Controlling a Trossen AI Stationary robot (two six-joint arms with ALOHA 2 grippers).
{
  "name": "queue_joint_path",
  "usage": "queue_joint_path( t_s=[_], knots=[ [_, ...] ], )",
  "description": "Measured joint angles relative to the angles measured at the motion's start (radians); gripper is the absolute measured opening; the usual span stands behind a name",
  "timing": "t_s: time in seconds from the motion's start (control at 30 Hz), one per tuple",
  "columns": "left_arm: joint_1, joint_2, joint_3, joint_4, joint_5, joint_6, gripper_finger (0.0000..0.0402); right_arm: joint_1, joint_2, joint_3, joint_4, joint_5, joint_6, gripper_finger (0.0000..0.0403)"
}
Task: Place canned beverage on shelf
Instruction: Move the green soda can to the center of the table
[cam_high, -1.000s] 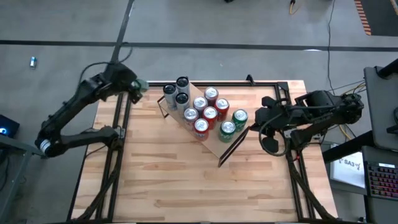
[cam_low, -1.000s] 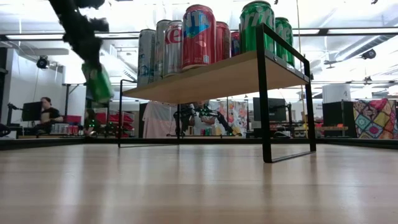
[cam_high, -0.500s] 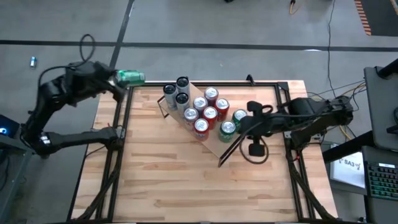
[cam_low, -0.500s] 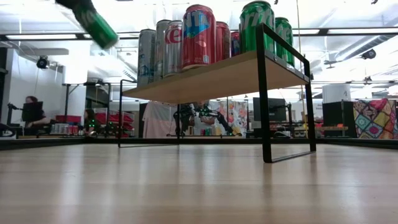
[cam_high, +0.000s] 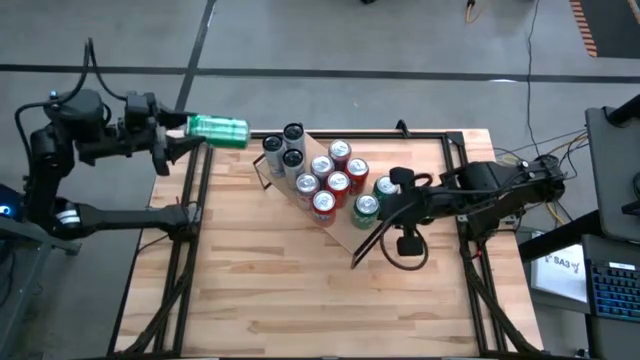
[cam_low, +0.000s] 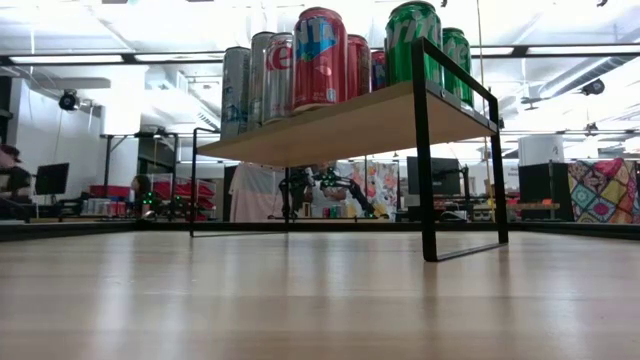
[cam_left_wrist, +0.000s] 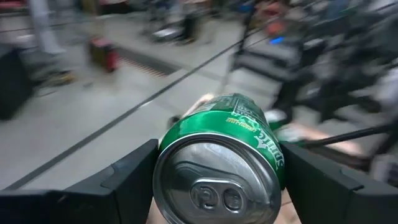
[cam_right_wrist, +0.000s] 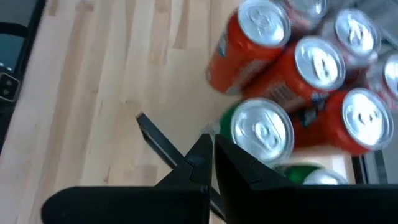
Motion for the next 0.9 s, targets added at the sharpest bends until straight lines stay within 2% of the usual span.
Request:
queue_joint_path(
  t_s=[0.23,0.37,0.53,0.7,0.9],
  knots=[
    [-0.027,0.018,-0.033,0.158,0.181,-0.041,0.028,0.05,-0.002,0.0,0.06,0.0,-0.038,0.0009],
    [-0.092,0.034,-0.035,0.196,0.189,-0.029,0.028,0.091,-0.002,0.0,0.069,0.004,-0.009,0.0009],
    [-0.233,0.063,-0.035,0.31,0.183,-0.025,0.028,0.134,-0.003,0.0,0.074,0.007,0.036,0.0009],
    [-0.422,0.139,-0.035,0.375,0.083,-0.003,0.028,0.172,-0.003,0.0,0.096,0.007,0.052,0.0009],
    [-0.683,0.265,-0.008,0.393,-0.203,0.057,0.028,0.21,0.002,-0.001,0.134,0.008,0.06,0.0009]
  ],
)
